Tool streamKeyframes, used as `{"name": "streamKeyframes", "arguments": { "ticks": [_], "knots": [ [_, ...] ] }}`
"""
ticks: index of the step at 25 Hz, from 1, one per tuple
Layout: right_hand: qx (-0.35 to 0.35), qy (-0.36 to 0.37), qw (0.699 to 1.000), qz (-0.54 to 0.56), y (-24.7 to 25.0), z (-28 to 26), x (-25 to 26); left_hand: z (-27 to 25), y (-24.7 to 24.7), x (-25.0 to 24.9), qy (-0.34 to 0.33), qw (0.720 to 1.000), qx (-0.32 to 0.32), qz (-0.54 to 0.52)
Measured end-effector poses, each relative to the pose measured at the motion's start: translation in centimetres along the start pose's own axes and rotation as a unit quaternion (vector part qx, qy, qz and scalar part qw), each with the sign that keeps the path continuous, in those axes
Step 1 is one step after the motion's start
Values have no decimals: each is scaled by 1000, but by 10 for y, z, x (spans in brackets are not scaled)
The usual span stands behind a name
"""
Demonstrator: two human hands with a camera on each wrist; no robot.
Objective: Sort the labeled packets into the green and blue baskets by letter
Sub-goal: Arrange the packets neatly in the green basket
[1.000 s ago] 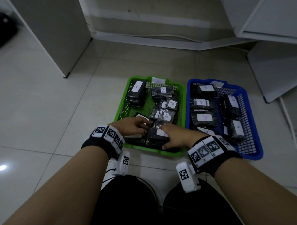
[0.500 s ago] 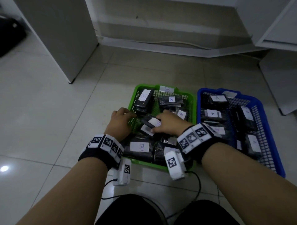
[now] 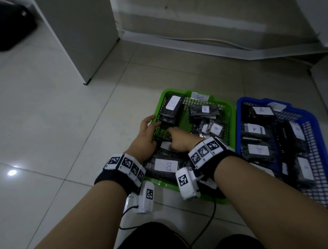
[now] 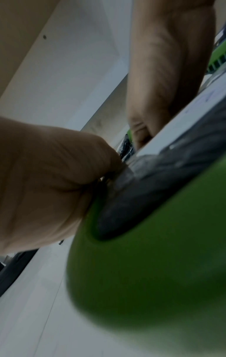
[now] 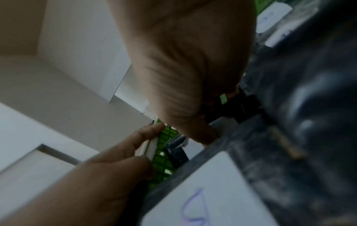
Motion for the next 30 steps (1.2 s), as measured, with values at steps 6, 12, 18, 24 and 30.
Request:
{"name": "streamKeyframes", "arguments": {
  "ticks": [6, 12, 18, 24, 30],
  "knots": [
    [12, 33, 999, 2, -4, -1, -1, -1, 1, -1, -3, 1000, -1, 5],
    [-150, -37, 983, 96, 49, -24, -33, -1, -9, -7, 36, 998, 44, 40],
    [-172, -121, 978, -9, 50, -64, -104, 7, -17, -30, 52, 952, 125, 275],
    [-202, -61, 975, 71, 42, -74, -108, 19, -42, -73, -17, 979, 147, 140],
    [-168, -5, 986, -14, 35, -67, -96, 9, -70, -63, 105, 929, 332, 129]
  ]
}}
Point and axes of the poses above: each hand's wrist, its own z-axis towards the middle knuckle, its own y-axis out of the back of the hand, x = y × z, the point moved 9 cm from there along z, towards the middle knuckle, and after that the axes turned 5 degrees about -y, right-handed, at the moved point
